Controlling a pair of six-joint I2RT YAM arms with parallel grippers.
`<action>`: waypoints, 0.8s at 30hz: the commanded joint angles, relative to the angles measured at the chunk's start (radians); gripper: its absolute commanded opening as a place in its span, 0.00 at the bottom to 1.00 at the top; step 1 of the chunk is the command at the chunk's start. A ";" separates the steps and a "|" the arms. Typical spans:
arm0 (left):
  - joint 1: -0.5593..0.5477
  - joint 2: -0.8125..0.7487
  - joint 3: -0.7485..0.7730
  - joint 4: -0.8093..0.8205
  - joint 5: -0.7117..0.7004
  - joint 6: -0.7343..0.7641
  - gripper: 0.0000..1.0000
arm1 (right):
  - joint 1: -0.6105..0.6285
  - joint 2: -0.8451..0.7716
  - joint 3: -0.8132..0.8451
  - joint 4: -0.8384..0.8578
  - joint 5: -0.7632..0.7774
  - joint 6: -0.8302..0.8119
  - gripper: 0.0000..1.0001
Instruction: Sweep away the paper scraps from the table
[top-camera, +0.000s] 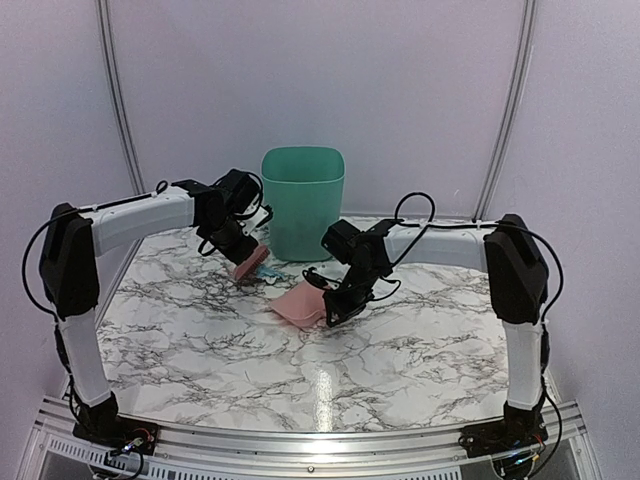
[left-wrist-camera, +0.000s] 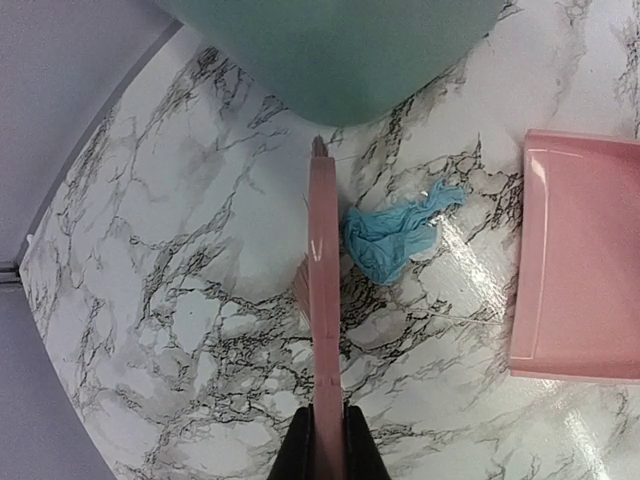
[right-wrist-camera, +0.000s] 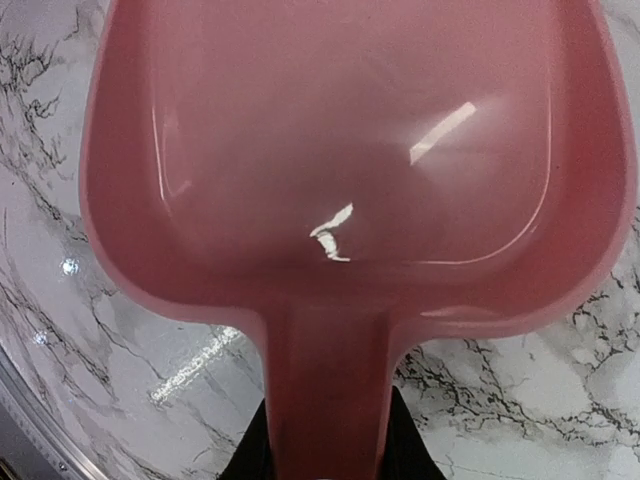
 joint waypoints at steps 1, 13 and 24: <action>-0.041 0.060 0.063 -0.111 0.033 0.034 0.00 | -0.021 0.059 0.075 -0.048 -0.035 -0.040 0.00; -0.190 0.048 0.050 -0.142 0.012 -0.025 0.00 | -0.012 0.036 0.049 -0.003 0.030 -0.002 0.00; -0.255 -0.018 -0.027 -0.137 0.059 -0.150 0.00 | 0.033 -0.085 -0.152 0.193 0.063 0.084 0.00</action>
